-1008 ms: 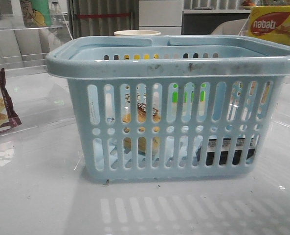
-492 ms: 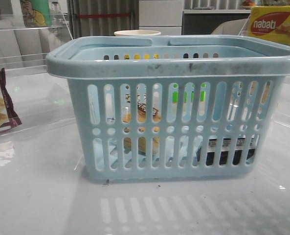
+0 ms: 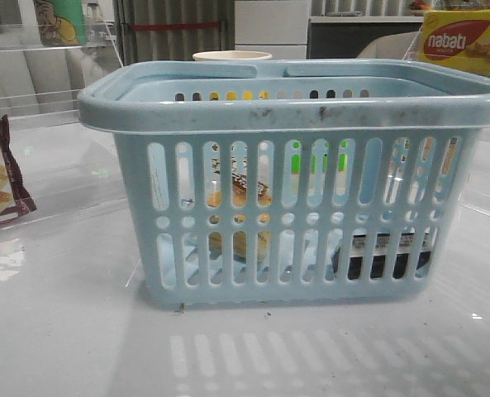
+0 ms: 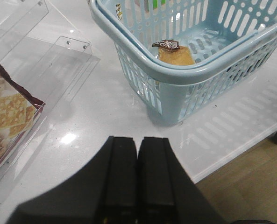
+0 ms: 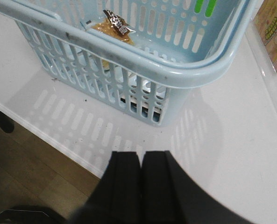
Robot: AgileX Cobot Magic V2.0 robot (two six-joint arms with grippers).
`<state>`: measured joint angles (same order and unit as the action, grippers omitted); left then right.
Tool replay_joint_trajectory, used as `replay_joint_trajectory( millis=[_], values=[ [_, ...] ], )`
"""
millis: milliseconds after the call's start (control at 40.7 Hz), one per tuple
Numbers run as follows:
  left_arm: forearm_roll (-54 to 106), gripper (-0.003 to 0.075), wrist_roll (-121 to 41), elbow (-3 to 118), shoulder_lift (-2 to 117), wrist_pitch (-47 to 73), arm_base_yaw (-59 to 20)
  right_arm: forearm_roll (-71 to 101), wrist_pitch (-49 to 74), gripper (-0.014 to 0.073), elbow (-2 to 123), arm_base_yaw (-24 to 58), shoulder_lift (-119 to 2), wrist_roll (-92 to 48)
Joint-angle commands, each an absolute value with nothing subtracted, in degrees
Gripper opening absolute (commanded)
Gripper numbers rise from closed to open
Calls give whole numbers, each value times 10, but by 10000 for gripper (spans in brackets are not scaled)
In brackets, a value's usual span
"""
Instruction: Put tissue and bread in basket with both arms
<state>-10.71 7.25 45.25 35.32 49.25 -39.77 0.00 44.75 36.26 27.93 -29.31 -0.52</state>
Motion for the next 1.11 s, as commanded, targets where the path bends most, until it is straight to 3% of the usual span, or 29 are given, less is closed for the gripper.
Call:
replay_joint_trajectory(
  millis=[0,148,295,713,1082],
  values=[
    [-109,91,78,468,355,455,-402,0,409,56,378,280,-294,-6],
    [-107,91,78,465,345,455,-396,0,409,56,378,280,-294,-6],
    [-112,91,78,456,316,440,-326,0,409,56,378,280,-294,-6],
    [-47,91,78,181,114,125,-57,0,409,56,378,280,-294,-6],
    [-20,91,78,31,3,40,-24,0,409,56,378,280,-294,-6]
  ],
)
